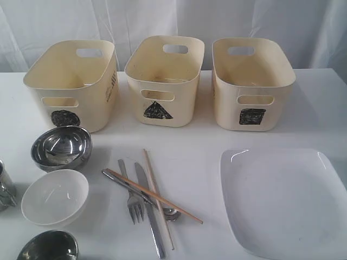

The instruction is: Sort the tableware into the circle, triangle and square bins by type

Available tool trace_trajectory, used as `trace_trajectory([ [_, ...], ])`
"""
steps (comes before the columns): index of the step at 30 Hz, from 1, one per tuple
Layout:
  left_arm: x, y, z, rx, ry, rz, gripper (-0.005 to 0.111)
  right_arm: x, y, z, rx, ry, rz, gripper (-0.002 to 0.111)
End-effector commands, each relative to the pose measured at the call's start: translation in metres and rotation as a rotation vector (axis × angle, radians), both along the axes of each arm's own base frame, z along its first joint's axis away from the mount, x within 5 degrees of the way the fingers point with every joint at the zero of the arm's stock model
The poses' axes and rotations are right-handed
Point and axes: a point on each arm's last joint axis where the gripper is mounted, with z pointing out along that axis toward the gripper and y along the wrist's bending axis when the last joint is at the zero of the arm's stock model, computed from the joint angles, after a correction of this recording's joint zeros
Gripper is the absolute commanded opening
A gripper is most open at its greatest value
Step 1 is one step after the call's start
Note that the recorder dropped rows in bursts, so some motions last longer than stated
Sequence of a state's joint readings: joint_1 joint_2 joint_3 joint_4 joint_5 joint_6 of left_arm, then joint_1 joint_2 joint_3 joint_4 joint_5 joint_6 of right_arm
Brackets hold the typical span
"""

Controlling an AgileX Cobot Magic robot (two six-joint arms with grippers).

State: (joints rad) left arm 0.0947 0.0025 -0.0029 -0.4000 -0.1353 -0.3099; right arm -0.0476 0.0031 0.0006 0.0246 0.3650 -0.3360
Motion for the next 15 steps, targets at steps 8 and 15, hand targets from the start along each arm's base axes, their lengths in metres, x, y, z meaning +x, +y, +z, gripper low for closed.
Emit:
trace_trajectory([
  [8, -0.001, -0.006, -0.016, 0.291, 0.177, -0.084, 0.0, 0.0, 0.0, 0.002, 0.004, -0.017, 0.006, 0.0],
  [15, -0.002, 0.001, 0.014, 0.34, -0.022, 0.021, 0.0, 0.0, 0.0, 0.002, 0.004, -0.017, 0.006, 0.0],
])
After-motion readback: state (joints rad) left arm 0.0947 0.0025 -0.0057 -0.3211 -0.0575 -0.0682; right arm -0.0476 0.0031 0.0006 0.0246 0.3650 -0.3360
